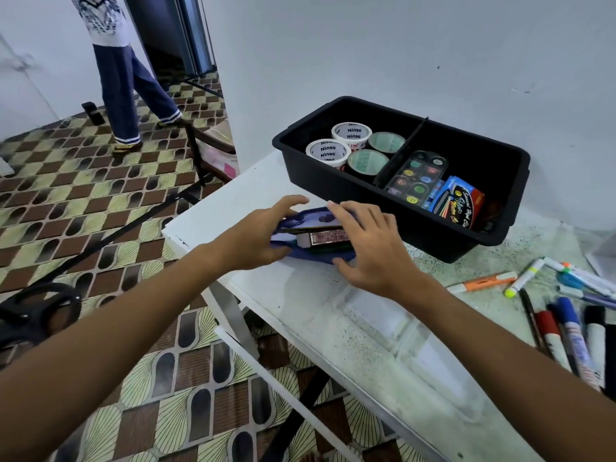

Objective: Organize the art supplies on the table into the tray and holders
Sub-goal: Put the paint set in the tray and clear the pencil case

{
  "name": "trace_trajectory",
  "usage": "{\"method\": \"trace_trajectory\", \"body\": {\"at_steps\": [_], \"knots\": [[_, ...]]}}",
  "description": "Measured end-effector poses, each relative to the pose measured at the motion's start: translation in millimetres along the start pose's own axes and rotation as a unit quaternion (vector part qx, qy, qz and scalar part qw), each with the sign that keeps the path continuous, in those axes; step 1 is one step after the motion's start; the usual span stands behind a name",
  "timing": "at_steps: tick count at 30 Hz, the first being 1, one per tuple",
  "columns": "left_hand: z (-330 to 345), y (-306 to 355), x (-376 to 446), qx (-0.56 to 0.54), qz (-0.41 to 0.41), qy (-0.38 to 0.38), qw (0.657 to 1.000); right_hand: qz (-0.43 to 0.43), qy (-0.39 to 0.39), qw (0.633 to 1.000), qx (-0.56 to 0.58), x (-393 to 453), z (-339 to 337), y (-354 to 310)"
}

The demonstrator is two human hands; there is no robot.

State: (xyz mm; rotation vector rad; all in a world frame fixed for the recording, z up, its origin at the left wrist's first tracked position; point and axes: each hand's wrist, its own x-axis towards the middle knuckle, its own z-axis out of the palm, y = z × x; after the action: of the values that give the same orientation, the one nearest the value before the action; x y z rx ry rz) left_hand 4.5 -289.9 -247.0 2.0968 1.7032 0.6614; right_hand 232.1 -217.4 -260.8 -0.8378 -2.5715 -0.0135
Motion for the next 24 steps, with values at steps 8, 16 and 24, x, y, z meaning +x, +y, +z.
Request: {"method": "trace_trajectory", "body": {"at_steps": [8, 16, 24], "knots": [[29, -18, -15, 0.183, 0.133, 0.054, 0.972, 0.005, -0.008, 0.998, -0.06, -22, 15, 14], [43, -6, -9, 0.257, 0.099, 0.015, 0.961, 0.015, -0.094, 0.995, 0.002, -26, 9, 23], [90, 92, 39, 0.157, 0.174, 0.064, 0.97, 0.089, 0.014, 0.991, 0.104, -110, -54, 46]]}}
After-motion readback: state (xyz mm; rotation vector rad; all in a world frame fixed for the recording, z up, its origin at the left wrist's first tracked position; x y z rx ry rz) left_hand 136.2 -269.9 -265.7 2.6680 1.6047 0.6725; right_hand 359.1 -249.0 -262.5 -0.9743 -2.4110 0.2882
